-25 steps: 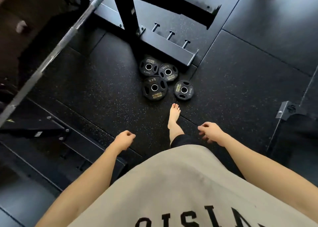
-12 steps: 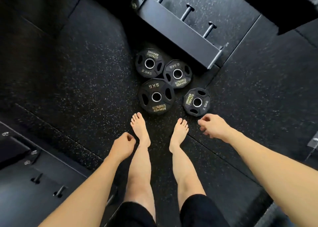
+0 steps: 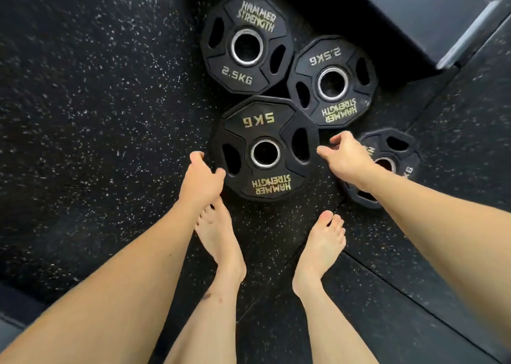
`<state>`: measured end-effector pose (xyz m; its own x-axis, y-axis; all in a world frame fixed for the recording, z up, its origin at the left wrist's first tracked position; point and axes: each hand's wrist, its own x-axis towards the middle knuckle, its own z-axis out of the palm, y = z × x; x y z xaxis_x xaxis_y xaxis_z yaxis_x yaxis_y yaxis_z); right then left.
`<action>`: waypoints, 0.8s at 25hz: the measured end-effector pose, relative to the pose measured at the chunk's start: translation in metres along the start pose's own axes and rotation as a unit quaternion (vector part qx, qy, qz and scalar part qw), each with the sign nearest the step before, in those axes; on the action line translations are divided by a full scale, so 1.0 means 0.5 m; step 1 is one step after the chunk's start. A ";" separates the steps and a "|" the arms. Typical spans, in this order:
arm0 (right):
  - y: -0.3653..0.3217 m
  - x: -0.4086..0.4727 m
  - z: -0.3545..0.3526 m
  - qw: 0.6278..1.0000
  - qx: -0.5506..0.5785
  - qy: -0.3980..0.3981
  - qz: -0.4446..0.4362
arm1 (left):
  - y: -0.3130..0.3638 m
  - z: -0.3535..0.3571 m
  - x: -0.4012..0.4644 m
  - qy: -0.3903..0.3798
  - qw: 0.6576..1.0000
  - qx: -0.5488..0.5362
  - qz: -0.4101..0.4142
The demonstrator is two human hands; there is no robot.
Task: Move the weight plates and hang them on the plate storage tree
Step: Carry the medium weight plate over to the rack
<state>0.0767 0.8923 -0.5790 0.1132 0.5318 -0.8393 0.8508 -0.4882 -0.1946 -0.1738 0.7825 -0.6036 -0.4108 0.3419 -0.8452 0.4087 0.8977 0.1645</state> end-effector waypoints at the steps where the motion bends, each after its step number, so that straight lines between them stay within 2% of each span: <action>1: 0.000 0.028 0.015 1.000 -0.005 -0.005 -0.007 | 0.005 0.017 0.025 0.001 1.000 -0.004 0.011; 7: -0.004 0.108 0.066 0.999 -0.002 -0.033 -0.007 | 0.036 0.064 0.087 0.050 0.995 0.070 0.048; 11: -0.009 0.114 0.082 0.999 -0.023 -0.031 0.006 | 0.049 0.062 0.090 0.050 0.991 0.108 0.060; 14: -0.017 0.086 0.080 0.999 -0.045 -0.024 -0.003 | 0.051 0.047 0.078 0.044 0.991 0.111 0.064; 17: -0.009 0.032 0.067 1.000 -0.021 -0.023 0.005 | 0.051 0.016 0.028 0.059 0.989 0.121 0.061; 20: -0.013 -0.061 0.026 0.999 0.032 -0.023 0.002 | 0.055 -0.049 -0.067 0.087 0.993 0.063 0.051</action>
<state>0.0611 0.8703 -0.5586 0.0923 0.4982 -0.8621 0.8154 -0.5347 -0.2217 -0.1690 0.8025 -0.5583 -0.4915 0.4826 -0.7249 0.5503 0.8173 0.1710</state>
